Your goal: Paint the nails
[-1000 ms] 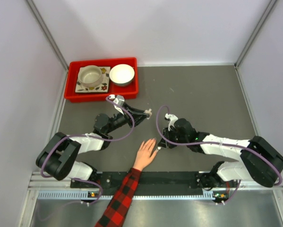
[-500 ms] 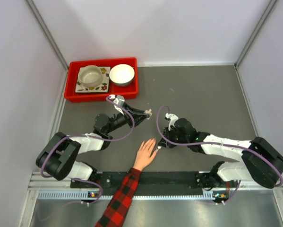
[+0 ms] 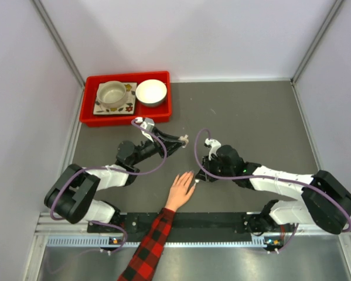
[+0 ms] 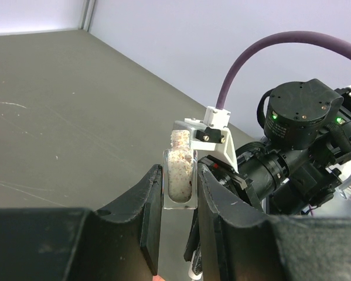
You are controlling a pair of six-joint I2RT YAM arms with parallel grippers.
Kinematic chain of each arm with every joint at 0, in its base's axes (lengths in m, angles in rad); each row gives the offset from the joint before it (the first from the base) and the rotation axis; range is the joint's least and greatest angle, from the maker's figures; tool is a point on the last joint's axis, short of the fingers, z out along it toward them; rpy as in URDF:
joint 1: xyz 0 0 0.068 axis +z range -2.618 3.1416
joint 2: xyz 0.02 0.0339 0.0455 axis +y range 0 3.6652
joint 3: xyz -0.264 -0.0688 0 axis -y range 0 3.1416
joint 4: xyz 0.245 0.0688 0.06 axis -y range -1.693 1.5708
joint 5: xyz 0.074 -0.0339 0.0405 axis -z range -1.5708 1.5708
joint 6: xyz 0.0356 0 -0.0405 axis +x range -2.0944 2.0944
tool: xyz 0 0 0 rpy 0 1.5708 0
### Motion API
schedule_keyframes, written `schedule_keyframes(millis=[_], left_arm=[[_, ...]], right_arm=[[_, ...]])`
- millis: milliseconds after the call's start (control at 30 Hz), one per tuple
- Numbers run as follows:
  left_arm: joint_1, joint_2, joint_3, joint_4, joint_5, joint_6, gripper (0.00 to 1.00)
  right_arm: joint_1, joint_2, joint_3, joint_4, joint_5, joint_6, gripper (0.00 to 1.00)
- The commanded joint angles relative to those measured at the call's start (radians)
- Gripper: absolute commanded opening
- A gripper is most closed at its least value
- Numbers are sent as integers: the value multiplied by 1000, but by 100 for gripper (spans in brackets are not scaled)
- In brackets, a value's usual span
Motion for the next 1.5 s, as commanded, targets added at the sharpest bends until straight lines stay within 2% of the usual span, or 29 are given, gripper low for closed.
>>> schedule_keyframes(millis=[0,167,1067,1467], left_arm=[[-4,-36,31,106,10,20,0],[-2,-33,32,109,10,17,0],[-2,-46,34,86,11,29,0],[-4,-48,37,84,13,28,0]], right_arm=[[17,-27,34,14,-22,-4,0],[19,-69,8,15,-50,18,0],[17,37,45,15,10,6,0],[16,22,62,12,16,-7,0]])
